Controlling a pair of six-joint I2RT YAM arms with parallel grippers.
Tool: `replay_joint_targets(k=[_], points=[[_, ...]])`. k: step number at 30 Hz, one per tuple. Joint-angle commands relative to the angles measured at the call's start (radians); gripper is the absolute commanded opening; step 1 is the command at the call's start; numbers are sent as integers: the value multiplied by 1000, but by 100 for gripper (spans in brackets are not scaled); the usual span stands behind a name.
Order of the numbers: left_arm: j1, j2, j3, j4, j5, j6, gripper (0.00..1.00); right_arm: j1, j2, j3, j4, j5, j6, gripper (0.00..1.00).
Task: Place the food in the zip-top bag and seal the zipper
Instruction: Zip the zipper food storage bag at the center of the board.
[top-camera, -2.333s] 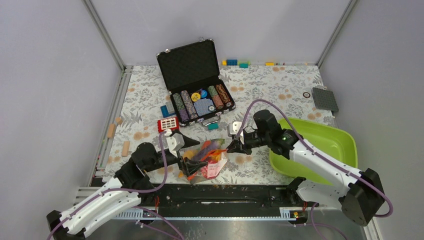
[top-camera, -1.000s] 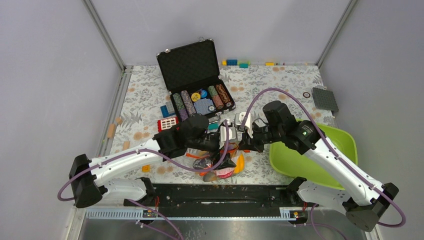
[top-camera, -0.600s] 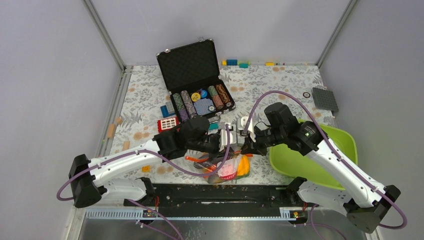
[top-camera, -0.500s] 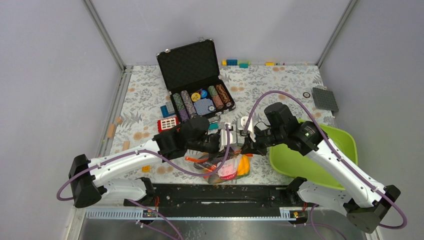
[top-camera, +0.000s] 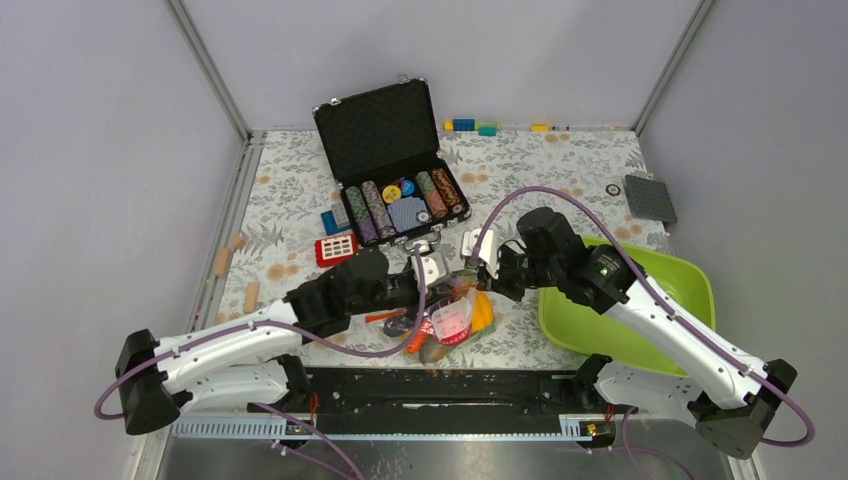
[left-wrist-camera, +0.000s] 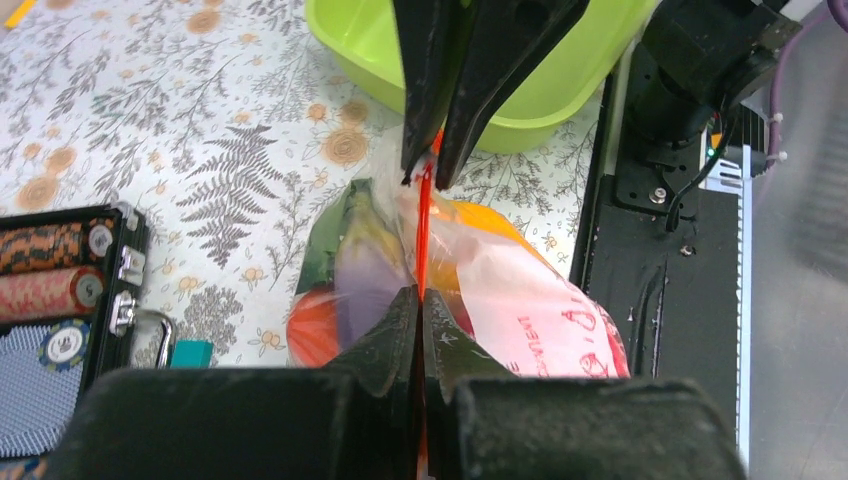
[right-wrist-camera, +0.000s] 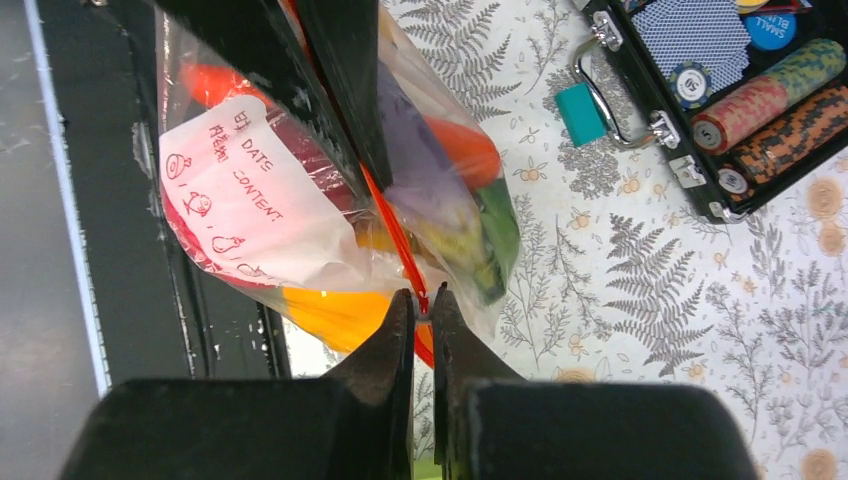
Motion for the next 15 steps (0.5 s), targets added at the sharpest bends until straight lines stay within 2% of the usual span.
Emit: replay_joint_targets(k=[1,7,10,15], points=[[53,-163,-96,-131,-100,-68,0,-46,1,-52,-241,482,-51,0],[65,-216,-126,-144,-111,-79,0,-69,40,-68,-210,629,-44,0],[65,-210,-126,-142,-106,-73,0,-75,33,-104,-135,738,-59,0],[69,-196,-122,-155,-103,-77,0,-81,-13,-159,-30,684,-102,0]])
